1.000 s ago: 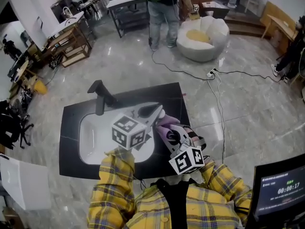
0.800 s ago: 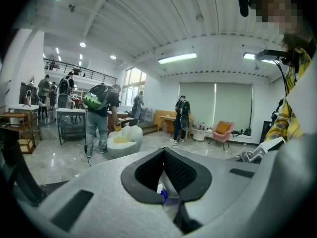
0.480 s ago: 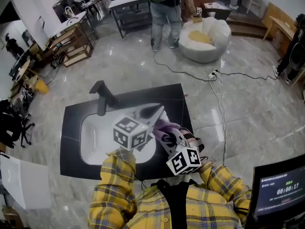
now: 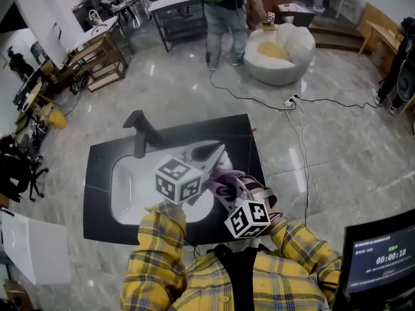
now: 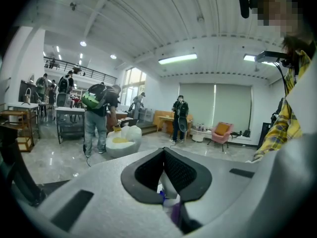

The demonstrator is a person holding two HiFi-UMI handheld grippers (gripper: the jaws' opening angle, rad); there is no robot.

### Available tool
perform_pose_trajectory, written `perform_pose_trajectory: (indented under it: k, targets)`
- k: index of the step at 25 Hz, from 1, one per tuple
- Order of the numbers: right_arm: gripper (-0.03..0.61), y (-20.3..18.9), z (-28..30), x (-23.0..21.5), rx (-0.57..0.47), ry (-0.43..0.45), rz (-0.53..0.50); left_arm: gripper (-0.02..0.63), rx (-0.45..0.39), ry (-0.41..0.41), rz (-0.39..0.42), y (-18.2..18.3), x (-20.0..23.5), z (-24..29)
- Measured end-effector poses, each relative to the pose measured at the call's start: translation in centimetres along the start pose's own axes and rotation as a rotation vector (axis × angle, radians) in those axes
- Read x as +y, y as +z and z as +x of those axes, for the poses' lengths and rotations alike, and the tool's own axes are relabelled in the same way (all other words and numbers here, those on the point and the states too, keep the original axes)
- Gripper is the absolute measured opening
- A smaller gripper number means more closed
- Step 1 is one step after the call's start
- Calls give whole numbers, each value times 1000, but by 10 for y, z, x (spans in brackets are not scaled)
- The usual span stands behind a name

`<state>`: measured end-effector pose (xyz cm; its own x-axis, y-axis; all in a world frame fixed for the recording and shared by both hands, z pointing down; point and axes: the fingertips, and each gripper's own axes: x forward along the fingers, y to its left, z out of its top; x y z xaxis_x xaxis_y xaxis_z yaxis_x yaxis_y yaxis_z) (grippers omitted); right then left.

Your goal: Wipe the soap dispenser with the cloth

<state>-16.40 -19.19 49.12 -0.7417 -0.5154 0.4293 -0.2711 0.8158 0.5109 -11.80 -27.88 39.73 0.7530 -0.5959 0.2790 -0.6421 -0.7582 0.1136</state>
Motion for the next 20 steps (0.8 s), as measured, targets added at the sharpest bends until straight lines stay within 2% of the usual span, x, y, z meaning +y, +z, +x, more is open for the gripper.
perform_pose_trajectory:
  k: [4, 11, 20]
  targets:
    - [48, -8, 7, 14, 45, 60, 5, 5, -2, -9, -2, 0, -2, 0]
    - [48, -12, 12, 19, 79, 106, 5, 5, -6, -20, -4, 1, -3, -1]
    - [48, -21, 26, 30, 131, 211, 42, 5, -15, -28, -4, -1, 4, -2]
